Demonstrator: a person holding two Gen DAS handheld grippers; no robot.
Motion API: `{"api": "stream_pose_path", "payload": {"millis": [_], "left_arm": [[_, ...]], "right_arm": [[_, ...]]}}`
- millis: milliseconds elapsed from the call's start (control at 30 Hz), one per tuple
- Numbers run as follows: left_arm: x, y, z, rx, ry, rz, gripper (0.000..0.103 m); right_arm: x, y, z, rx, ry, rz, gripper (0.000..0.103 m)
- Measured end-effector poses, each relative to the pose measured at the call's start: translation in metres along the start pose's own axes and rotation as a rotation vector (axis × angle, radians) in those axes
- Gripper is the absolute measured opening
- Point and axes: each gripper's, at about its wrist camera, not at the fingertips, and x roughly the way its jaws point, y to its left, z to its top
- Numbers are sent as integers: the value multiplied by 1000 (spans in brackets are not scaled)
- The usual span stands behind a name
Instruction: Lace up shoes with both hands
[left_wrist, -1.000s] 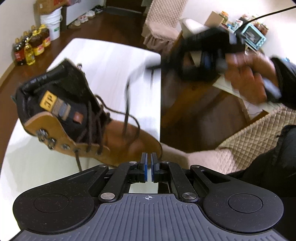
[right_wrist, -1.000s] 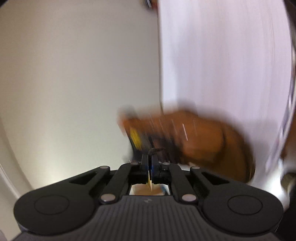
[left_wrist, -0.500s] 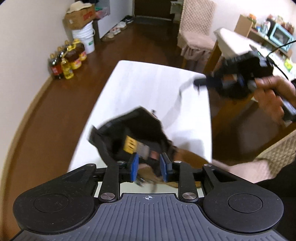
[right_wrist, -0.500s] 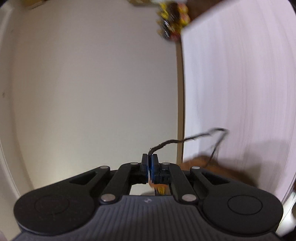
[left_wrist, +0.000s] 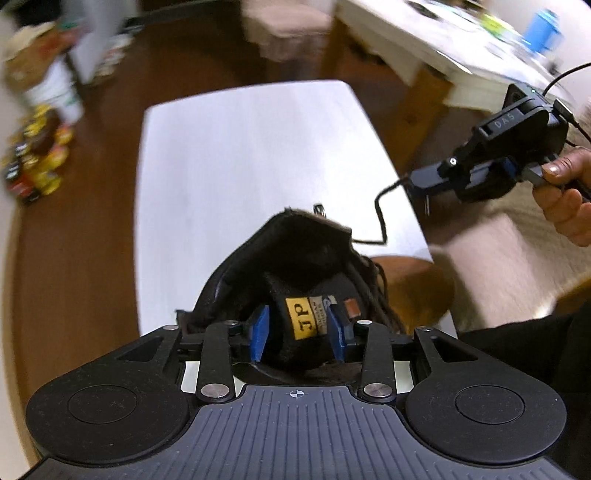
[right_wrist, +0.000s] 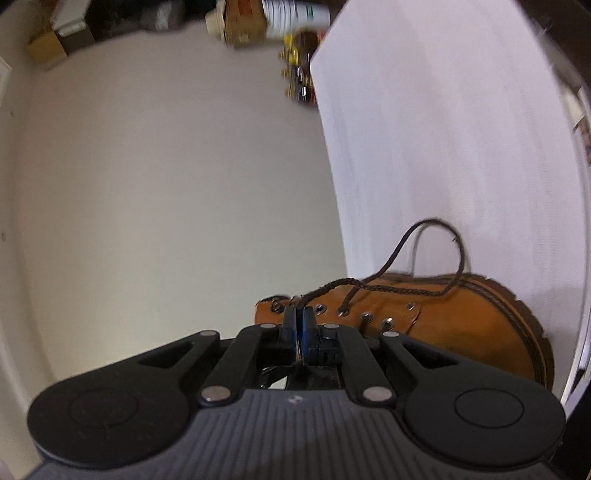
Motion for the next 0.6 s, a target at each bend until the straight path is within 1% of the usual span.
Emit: {"api": "stream_pose_path", "payload": {"millis": [33, 100, 133, 200, 233, 333, 367, 400, 433, 500, 567, 600], "left_arm": [[2, 3, 0, 9, 7, -20, 40], [11, 17, -1, 22, 28, -107, 42], [11, 19, -1, 23, 29, -135, 42], [18, 29, 5, 25, 37, -256, 43], [22, 30, 7, 23, 46, -280, 43], [27, 27, 15, 103, 74, -323, 43], [31, 25, 18, 130, 98, -332, 42], [36, 22, 21, 158, 125, -340, 39], [38, 20, 23, 178, 140, -336, 38], [44, 8, 29, 272, 165, -295, 37], [49, -1, 33, 319, 182, -283, 34], [50, -5, 33, 343, 182, -297, 23]], "right_arm": [[1, 0, -6, -5, -25, 2, 4], [3, -1, -19, -11, -74, 2, 4], [5, -3, -25, -7, -96, -5, 4], [7, -7, -34, -3, -132, -16, 4], [6, -8, -34, -7, -135, -18, 4], [16, -13, -43, 4, -139, -12, 4], [16, -14, -44, 7, -141, -16, 4], [17, -15, -44, 12, -142, -16, 4], [20, -15, -46, 17, -143, -13, 4], [27, -15, -48, 10, -144, -13, 4], [30, -11, -48, -11, -144, -20, 4], [30, -10, -48, -19, -143, -20, 4]]}}
